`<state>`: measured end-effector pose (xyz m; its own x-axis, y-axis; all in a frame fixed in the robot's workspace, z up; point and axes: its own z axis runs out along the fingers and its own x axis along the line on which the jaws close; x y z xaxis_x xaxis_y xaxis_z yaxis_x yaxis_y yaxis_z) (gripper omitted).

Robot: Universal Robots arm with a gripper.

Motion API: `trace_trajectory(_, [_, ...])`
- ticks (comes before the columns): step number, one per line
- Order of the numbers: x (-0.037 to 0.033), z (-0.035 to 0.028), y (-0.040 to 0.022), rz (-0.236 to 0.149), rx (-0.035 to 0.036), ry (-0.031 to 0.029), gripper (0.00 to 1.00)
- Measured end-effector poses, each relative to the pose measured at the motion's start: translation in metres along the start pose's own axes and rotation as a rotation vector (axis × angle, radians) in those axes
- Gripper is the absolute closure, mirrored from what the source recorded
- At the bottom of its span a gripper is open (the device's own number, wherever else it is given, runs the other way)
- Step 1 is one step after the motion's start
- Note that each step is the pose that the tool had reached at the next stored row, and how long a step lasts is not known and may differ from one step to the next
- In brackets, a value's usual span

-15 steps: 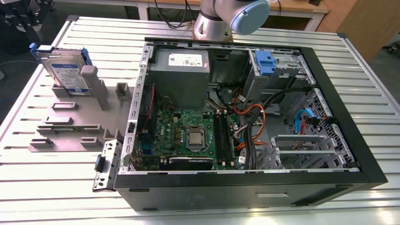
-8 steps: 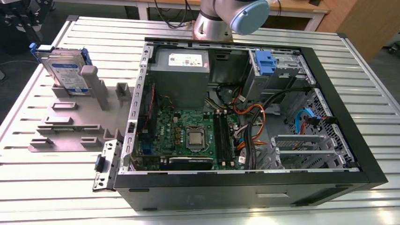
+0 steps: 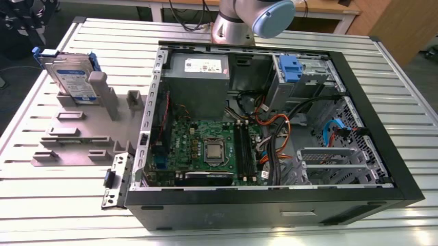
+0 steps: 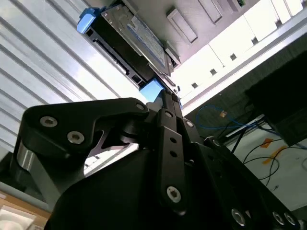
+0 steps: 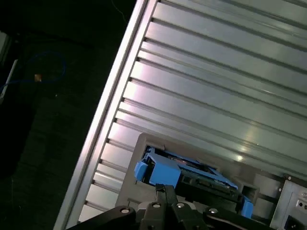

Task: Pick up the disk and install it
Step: 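Pick up the disk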

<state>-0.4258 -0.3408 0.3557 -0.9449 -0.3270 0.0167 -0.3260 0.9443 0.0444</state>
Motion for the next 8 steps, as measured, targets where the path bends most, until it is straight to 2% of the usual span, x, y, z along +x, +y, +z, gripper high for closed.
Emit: trace_trajectory(8, [0.0000,0.0004,0.0000,-0.116,0.0021,0.0048,0.89])
